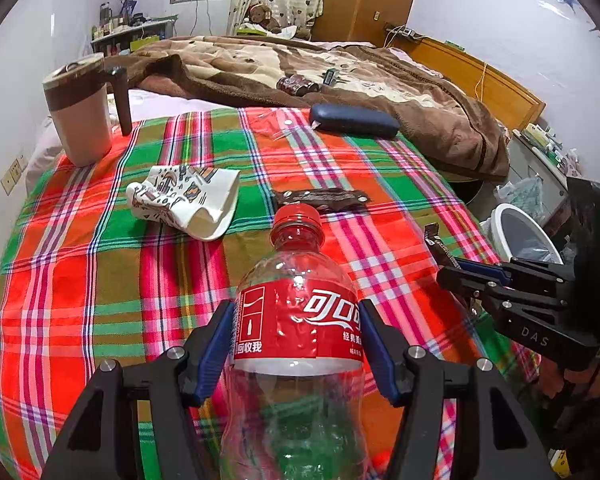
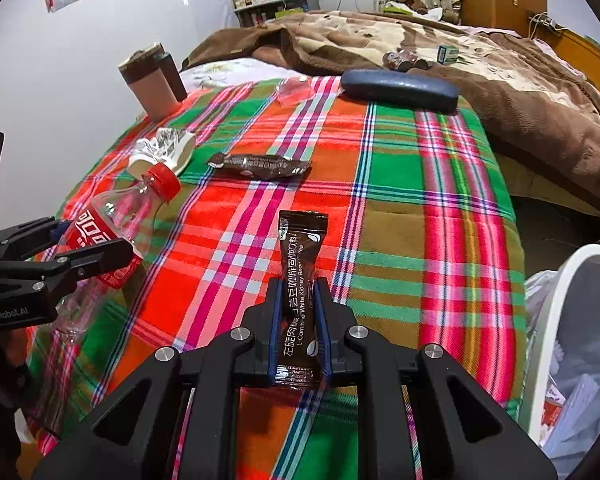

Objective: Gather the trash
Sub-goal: 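Grasp the brown chocolate bar wrapper with the right tool while the left tool holds the bottle, then carry the bottle and chocolate wrapper over the white bin with both tools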

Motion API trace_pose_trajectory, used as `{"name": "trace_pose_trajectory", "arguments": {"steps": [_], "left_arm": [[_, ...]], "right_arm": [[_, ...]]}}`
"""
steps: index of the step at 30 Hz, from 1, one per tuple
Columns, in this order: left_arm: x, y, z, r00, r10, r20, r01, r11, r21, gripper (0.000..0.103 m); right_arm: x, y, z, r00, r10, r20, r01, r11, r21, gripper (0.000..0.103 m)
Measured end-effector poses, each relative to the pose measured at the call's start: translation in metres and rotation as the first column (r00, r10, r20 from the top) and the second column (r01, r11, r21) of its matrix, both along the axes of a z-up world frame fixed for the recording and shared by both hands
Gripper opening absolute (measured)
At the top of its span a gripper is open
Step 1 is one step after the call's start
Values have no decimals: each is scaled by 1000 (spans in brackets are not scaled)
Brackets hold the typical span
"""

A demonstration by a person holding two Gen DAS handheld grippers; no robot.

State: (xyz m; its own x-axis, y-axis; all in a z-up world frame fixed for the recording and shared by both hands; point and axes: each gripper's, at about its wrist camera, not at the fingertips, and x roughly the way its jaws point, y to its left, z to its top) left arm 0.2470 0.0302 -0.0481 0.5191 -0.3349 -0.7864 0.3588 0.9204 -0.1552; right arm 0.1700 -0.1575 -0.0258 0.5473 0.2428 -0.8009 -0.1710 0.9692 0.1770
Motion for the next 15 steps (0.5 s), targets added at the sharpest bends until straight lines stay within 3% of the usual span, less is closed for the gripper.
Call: {"name": "trace_pose_trajectory", "arguments": {"steps": [15], "left_arm": [[-41, -52, 39, 995, -61, 77, 62, 998, -2, 61]], "right_arm": [[-39, -41, 29, 994, -87, 70, 83, 995, 47, 16]]}}
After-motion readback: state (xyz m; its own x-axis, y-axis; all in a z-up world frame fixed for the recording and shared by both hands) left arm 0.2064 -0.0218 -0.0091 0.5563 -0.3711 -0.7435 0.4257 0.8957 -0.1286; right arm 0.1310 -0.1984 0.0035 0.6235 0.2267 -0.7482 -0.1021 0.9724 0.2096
